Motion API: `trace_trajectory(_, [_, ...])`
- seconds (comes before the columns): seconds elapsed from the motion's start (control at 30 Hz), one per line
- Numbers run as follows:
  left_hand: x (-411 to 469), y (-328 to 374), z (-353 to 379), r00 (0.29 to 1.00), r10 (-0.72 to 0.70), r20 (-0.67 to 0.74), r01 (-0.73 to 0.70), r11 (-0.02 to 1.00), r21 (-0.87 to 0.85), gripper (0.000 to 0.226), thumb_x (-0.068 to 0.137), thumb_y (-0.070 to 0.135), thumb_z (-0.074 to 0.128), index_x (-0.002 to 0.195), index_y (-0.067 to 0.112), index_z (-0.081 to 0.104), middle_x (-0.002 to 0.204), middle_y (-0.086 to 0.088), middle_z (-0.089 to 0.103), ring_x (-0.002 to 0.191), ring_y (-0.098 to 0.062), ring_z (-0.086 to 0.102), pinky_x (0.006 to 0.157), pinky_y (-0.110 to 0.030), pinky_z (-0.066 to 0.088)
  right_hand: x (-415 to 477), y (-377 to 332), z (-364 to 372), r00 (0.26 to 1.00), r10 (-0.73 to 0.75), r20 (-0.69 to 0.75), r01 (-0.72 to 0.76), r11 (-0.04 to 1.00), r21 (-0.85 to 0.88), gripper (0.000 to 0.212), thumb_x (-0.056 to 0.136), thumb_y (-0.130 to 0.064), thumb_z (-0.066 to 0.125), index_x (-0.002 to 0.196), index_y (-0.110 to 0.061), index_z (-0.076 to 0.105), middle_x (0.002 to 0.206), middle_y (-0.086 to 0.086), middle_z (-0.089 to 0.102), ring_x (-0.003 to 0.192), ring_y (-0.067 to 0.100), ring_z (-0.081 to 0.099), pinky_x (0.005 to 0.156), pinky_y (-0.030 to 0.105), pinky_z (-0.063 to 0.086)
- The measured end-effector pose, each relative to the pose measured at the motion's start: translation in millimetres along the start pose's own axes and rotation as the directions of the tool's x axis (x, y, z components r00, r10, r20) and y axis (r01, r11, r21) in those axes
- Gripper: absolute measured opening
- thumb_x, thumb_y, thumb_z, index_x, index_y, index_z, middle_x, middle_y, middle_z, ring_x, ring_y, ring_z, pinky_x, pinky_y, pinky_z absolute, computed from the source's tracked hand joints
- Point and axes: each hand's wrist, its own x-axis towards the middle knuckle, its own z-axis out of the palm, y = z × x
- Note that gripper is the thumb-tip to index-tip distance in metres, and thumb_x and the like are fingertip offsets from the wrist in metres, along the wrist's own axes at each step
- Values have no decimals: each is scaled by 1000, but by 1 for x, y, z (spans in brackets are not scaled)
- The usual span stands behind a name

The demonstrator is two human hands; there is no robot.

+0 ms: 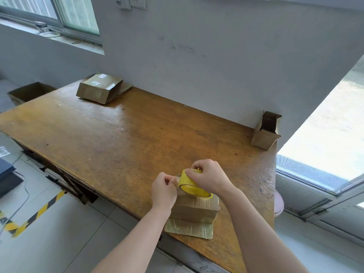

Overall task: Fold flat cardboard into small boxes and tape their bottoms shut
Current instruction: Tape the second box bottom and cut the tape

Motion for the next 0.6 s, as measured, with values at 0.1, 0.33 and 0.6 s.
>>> trace_trajectory(0.1, [1,1,-2,999,-42,2,43,998,-43,16,94,12,54,79,7,56,87,-12,61,76,-23,52,62,-33,41,1,3,-1,1000,14,28,-12,998,-56,42,84,-43,60,60,-9,56,52,-2,43,48,15,37,47,28,30])
trace_trajectory(0.33, [3,-4,-5,998,-62,24,64,994,-94,15,95,15,55,82,8,59,90,-13,64,80,-25,57,68,-36,46,-2,21,-6,990,106,93,-121,976,180,55,76,-69,59,56,-20,43,54,-3,36,51,15,36,54,30,30])
trace_trajectory(0.6, [10,-4,-6,983,-183,23,183,950,-252,18,95,7,54,78,9,60,88,-13,68,90,-28,67,87,-45,54,-2,16,-8,998,46,40,-50,994,94,38,74,-45,55,48,-20,43,46,-9,30,47,12,29,47,28,27])
